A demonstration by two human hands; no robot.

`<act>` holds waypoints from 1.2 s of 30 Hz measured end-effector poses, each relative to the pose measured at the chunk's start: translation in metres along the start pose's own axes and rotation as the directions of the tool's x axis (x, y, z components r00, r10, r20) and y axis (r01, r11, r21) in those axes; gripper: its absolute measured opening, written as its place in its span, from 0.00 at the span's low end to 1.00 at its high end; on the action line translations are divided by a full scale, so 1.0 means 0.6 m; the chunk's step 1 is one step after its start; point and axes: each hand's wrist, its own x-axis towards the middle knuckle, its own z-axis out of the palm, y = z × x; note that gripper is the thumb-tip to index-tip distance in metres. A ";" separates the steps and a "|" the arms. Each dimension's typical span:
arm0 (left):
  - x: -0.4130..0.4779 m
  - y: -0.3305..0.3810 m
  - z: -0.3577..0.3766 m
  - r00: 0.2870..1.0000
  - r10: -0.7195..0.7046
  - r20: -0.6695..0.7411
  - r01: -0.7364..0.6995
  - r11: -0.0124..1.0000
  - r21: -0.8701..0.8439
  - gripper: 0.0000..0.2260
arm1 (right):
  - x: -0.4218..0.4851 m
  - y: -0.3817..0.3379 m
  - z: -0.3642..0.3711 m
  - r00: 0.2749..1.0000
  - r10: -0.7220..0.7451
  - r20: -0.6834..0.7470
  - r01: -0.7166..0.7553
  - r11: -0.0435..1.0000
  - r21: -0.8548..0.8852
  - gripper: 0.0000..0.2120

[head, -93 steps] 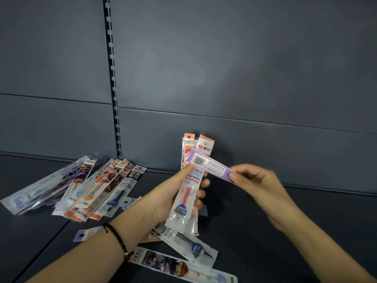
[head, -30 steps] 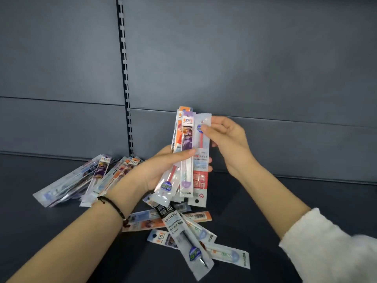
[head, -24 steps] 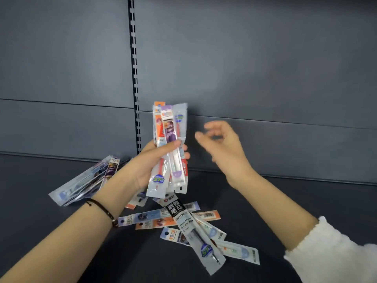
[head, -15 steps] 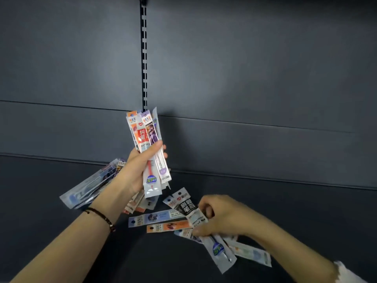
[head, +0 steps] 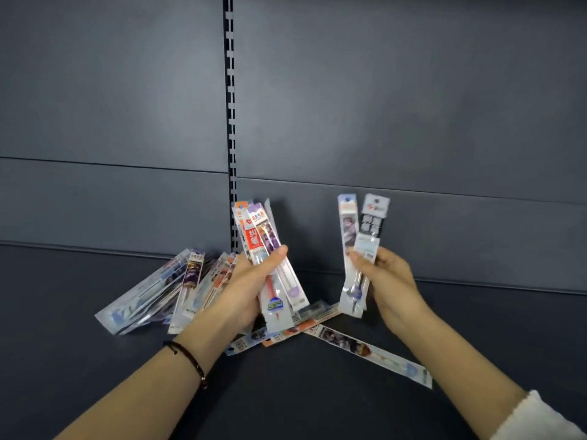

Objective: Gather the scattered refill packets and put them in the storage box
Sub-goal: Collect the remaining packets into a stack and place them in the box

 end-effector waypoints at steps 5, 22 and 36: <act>-0.015 -0.018 0.031 0.987 -0.002 0.163 0.003 1.000 -0.009 0.13 | -0.027 0.001 0.035 0.988 -0.082 0.131 0.076 0.996 0.049 0.10; -0.032 -0.019 0.045 0.965 0.016 0.261 0.005 0.997 -0.076 0.14 | -0.042 0.036 0.051 0.826 -0.404 0.393 0.557 0.482 -0.676 0.23; 0.010 0.024 -0.032 0.989 0.137 0.047 -0.121 0.959 -0.256 0.04 | 0.004 0.053 -0.034 0.820 -0.007 0.572 0.542 0.326 -0.774 0.19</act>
